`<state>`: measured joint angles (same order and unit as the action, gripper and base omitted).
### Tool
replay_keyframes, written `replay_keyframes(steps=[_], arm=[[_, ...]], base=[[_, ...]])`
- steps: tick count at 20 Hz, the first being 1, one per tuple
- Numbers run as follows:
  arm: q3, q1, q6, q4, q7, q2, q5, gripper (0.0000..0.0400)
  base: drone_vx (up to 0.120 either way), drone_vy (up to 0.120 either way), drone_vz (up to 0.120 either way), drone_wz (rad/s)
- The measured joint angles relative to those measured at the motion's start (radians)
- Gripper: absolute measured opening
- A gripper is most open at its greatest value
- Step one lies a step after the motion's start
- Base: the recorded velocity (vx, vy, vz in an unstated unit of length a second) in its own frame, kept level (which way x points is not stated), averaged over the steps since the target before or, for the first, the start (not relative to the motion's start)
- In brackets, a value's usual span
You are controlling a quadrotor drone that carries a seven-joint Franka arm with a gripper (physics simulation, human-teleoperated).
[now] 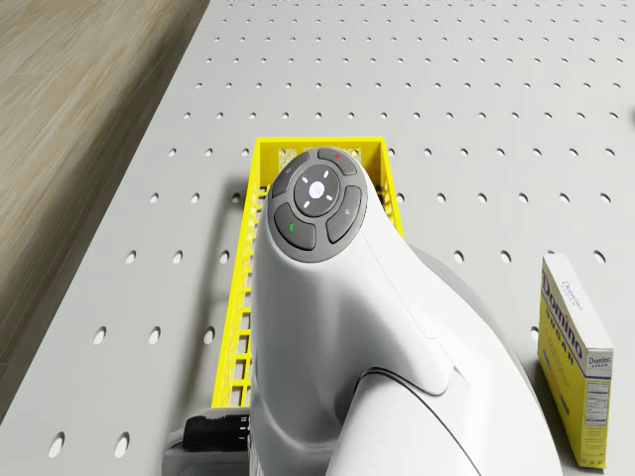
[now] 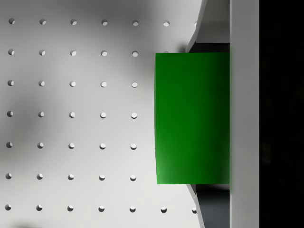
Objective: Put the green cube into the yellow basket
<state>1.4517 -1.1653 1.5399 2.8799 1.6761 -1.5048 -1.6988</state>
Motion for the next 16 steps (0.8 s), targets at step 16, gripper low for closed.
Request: replay_keyframes(steps=[16], arm=[[0.004,-0.004,0.028,-0.001,0.003,-0.030,0.012,0.0251]], base=[[0.120,-0.012,-0.055,0.000]])
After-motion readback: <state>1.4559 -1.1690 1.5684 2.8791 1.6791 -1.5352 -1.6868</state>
